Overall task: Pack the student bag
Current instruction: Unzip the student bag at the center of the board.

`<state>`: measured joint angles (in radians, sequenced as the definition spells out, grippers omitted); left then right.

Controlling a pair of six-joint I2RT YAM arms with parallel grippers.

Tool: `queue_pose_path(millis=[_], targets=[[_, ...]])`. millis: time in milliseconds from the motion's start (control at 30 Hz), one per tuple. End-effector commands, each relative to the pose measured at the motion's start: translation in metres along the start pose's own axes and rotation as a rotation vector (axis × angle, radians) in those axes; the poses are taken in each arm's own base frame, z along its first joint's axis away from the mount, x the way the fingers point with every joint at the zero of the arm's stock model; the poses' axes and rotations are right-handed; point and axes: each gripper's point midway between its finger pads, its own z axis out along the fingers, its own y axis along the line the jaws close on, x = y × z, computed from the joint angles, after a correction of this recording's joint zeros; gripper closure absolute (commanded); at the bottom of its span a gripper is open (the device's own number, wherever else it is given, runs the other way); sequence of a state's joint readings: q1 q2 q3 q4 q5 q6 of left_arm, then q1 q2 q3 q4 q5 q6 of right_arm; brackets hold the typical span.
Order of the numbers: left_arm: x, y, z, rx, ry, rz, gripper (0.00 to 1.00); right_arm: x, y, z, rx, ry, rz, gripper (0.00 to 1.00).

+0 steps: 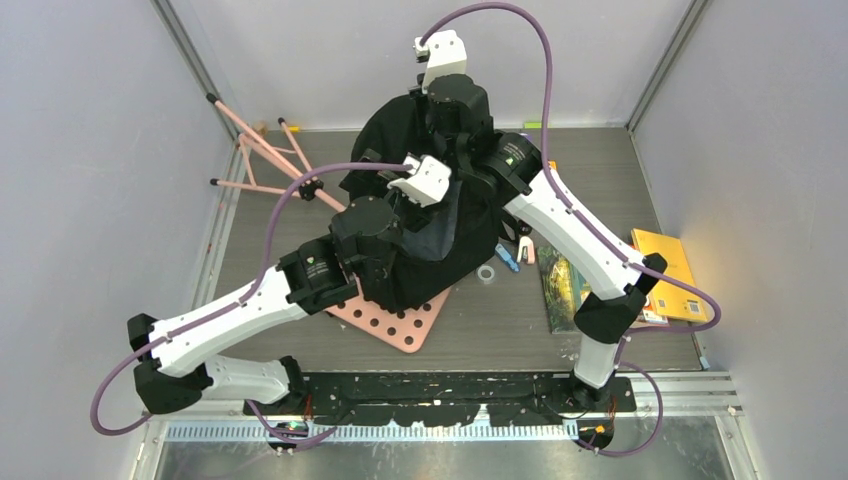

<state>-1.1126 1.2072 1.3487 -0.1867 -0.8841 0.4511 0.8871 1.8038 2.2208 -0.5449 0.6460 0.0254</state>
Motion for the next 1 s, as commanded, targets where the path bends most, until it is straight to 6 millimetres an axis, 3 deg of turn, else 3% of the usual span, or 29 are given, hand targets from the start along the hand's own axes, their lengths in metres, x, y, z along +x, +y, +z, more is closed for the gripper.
queue_pose_path(millis=[0,200,400,600,767,867,967], targets=[[0.0,0.033,-0.002,-0.146,-0.013,-0.079,0.0,-0.039,-0.005,-0.03,-0.025,-0.097,0.081,1.0],[0.019,0.035,-0.003,-0.083,0.007,-0.188,0.0,-0.042,-0.01,-0.034,-0.01,-0.102,0.091,1.0],[0.024,0.014,-0.014,0.084,-0.056,-0.297,0.0,-0.045,-0.016,-0.037,0.012,-0.104,0.116,1.0],[0.038,0.016,0.002,0.061,0.009,-0.308,0.0,-0.046,-0.014,-0.04,-0.009,-0.103,0.132,1.0],[0.029,0.007,0.017,0.083,-0.007,-0.339,0.0,-0.04,-0.011,-0.043,-0.037,-0.093,0.13,1.0],[0.029,0.007,0.026,0.058,0.016,-0.324,0.22,-0.041,-0.018,-0.05,-0.034,-0.102,0.14,1.0],[0.029,0.012,0.031,0.025,0.035,-0.308,0.55,-0.029,-0.023,-0.055,-0.022,-0.08,0.14,1.0]])
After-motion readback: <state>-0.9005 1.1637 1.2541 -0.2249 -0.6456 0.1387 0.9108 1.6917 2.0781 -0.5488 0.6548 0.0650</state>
